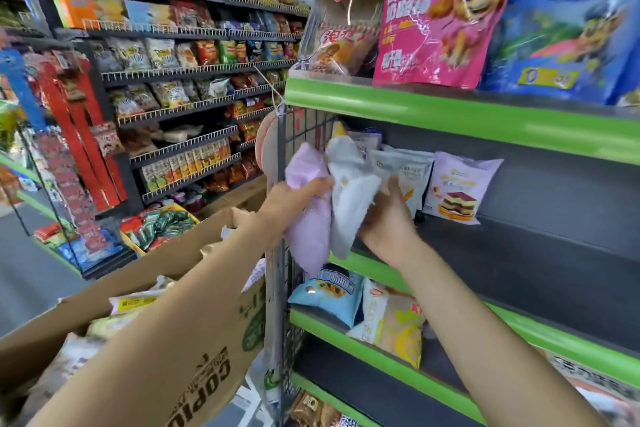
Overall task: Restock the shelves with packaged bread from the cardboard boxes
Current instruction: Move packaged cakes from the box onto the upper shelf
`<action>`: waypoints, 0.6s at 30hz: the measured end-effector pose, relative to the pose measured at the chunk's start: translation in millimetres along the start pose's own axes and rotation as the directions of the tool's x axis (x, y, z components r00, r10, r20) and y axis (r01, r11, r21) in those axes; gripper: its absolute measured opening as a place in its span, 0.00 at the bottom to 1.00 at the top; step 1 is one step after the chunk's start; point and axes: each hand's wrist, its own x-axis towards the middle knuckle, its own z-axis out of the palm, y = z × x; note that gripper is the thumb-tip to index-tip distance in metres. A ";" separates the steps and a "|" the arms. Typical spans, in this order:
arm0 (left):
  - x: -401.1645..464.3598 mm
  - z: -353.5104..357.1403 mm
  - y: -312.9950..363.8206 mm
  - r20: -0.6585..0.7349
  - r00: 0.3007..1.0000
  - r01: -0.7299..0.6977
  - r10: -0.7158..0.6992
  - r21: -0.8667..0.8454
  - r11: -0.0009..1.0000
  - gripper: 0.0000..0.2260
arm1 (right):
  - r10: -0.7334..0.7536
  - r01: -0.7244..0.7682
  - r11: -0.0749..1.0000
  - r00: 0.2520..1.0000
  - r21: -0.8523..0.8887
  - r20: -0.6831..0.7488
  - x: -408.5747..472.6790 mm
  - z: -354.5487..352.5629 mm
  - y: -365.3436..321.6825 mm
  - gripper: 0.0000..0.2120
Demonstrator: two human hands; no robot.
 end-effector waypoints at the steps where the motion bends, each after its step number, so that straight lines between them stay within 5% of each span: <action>1: 4.3 4.6 -1.5 -0.015 0.999 0.035 -0.036 -0.089 0.995 0.43 | -0.011 0.011 1.000 0.999 -0.009 0.050 0.4 -3.7 -3.1 0.20; 3: 9.8 13.6 -2.4 -0.008 0.996 0.090 -0.093 -0.206 0.975 0.42 | -0.041 0.083 0.958 0.987 -0.275 0.156 -1.6 -15.0 -8.4 0.10; 6: 14.6 29.8 0.3 0.074 0.987 0.154 -0.139 -0.268 0.951 0.27 | -0.047 0.215 0.800 0.953 -0.560 0.300 -4.9 -32.9 -6.1 0.29; 10: 24.5 47.4 -0.1 0.151 0.979 0.175 -0.138 -0.265 0.948 0.33 | -0.309 0.283 0.611 0.945 -0.739 0.107 8.2 -45.8 -17.5 0.24; 14: 35.9 62.3 0.2 0.152 0.984 0.124 -0.097 -0.177 0.976 0.17 | -0.468 0.227 0.523 0.882 -0.822 -0.054 20.1 -57.2 -35.5 0.19; 18: 48.8 65.7 4.4 0.118 0.993 0.018 0.001 -0.163 0.986 0.28 | -0.574 0.132 0.413 0.806 -0.901 -0.145 36.8 -82.2 -63.8 0.16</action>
